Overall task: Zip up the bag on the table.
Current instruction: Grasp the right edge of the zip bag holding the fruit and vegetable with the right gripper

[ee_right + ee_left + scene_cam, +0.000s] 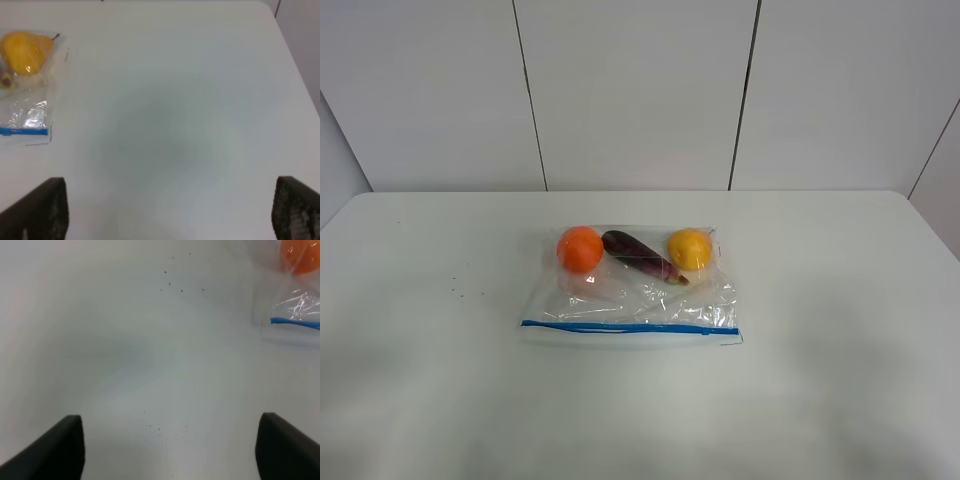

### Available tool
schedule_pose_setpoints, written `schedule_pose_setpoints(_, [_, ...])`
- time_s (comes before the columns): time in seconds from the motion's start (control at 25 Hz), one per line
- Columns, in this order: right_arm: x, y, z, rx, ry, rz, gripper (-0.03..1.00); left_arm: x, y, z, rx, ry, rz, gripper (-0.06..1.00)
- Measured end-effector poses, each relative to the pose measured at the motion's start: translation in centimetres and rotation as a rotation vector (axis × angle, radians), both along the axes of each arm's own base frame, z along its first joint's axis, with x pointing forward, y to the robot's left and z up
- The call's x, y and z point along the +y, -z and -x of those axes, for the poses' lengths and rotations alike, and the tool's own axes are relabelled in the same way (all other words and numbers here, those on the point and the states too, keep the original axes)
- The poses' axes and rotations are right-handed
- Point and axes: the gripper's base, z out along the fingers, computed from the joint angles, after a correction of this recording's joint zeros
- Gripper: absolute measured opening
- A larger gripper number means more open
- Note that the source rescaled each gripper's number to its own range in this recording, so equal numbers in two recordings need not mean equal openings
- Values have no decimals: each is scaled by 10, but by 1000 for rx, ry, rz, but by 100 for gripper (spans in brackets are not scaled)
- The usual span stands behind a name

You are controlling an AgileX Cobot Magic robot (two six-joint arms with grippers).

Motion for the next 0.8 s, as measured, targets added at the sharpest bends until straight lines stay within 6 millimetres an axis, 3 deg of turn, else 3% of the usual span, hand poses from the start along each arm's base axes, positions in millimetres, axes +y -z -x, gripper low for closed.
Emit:
schedule_pose_setpoints(0.52, [0,-3,-4,25,0,-1,91,0,0,0,0,0,0,100])
schedule_pose_setpoints(0.64, [0,-15,-19,95,-2,-8,91,0,0,0,0,0,0,100])
schedule_pose_setpoints(0.8, [-2,-39,-59,237,-3,-17,91,0,0,0,0,0,0,100])
